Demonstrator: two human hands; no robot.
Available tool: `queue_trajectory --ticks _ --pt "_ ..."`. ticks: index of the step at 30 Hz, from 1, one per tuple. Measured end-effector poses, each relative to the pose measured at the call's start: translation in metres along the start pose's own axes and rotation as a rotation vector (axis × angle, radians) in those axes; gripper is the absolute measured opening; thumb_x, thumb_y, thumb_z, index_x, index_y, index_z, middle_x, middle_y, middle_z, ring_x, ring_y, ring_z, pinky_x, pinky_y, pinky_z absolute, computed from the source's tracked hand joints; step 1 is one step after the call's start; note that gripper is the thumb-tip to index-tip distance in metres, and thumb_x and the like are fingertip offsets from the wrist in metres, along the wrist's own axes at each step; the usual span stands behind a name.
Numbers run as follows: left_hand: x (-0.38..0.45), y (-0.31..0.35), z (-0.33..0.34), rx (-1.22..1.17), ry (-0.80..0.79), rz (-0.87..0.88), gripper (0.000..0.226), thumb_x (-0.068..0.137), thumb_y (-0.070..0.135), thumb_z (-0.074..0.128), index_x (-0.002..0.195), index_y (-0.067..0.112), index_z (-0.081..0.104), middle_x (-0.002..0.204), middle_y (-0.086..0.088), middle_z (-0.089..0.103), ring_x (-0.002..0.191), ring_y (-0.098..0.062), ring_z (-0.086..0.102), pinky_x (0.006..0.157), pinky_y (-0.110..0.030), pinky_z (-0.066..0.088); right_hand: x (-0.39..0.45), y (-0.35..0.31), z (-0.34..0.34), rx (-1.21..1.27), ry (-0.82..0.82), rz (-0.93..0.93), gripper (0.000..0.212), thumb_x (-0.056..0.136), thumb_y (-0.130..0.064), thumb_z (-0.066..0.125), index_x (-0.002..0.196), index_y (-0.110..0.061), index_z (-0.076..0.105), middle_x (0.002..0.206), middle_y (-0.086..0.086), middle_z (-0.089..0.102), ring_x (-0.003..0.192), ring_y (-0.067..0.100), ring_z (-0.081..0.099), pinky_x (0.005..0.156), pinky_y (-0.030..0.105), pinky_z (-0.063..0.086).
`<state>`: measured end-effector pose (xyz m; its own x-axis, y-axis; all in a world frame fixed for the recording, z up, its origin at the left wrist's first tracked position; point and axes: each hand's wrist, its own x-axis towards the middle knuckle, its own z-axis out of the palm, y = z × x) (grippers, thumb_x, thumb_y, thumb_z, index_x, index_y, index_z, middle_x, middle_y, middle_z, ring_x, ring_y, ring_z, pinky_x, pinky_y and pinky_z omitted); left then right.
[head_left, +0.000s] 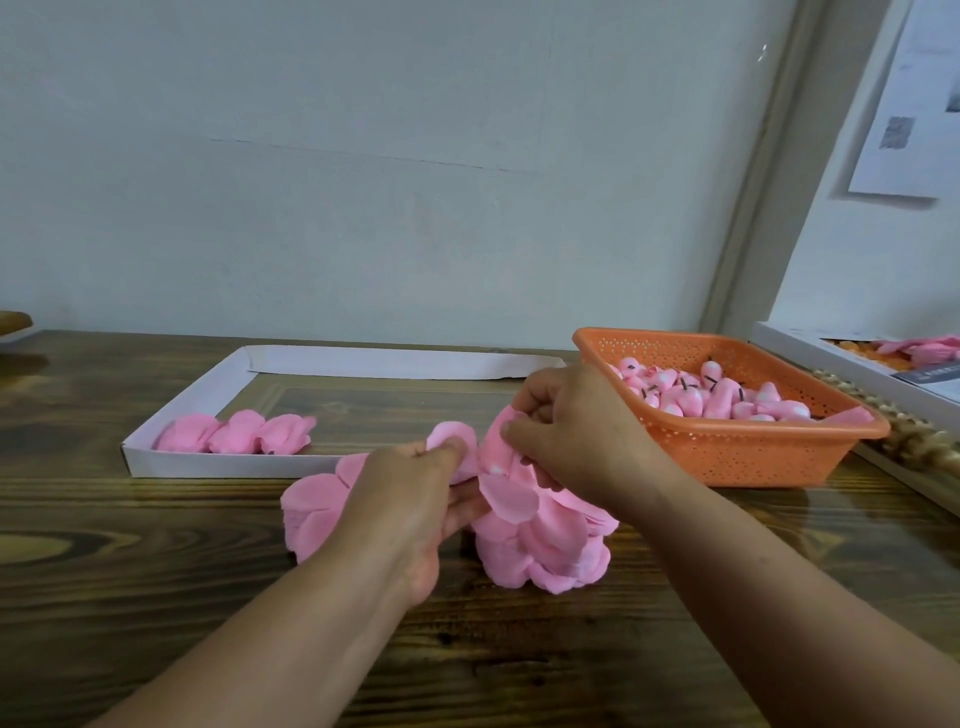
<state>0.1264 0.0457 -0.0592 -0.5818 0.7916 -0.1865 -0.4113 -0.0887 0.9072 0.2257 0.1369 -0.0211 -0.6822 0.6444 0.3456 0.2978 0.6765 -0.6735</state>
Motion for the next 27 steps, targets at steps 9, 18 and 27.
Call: queue_trajectory --ticks 9,18,27 --pt "-0.005 0.013 0.002 0.305 -0.024 0.025 0.028 0.099 0.021 0.049 0.091 0.004 0.069 0.08 -0.013 0.075 0.062 -0.016 0.072 0.044 -0.019 0.05 0.002 -0.009 0.0 -0.166 -0.138 -0.098 0.016 0.08 -0.006 0.06 0.068 -0.016 0.062 0.049 -0.011 0.053 0.046 0.002 0.046 0.044 0.016 0.038" --pt "-0.006 0.018 -0.001 0.274 -0.185 -0.053 0.052 0.103 0.038 0.03 0.105 0.003 0.067 0.09 -0.015 0.075 0.087 -0.025 0.072 0.072 -0.03 0.058 0.005 -0.006 -0.005 -0.093 -0.196 -0.005 0.014 0.082 -0.001 0.056 0.071 -0.008 0.061 0.041 -0.006 0.054 0.035 0.009 0.052 0.039 0.02 0.04" --pt "-0.005 0.021 -0.005 0.216 -0.273 -0.122 0.044 0.093 0.042 0.049 0.105 0.002 0.062 0.1 -0.022 0.072 0.093 -0.028 0.071 0.08 -0.035 0.057 0.004 -0.004 -0.004 -0.035 -0.169 0.02 0.015 0.082 0.001 0.057 0.069 -0.006 0.06 0.041 -0.006 0.053 0.033 0.004 0.047 0.037 0.017 0.037"
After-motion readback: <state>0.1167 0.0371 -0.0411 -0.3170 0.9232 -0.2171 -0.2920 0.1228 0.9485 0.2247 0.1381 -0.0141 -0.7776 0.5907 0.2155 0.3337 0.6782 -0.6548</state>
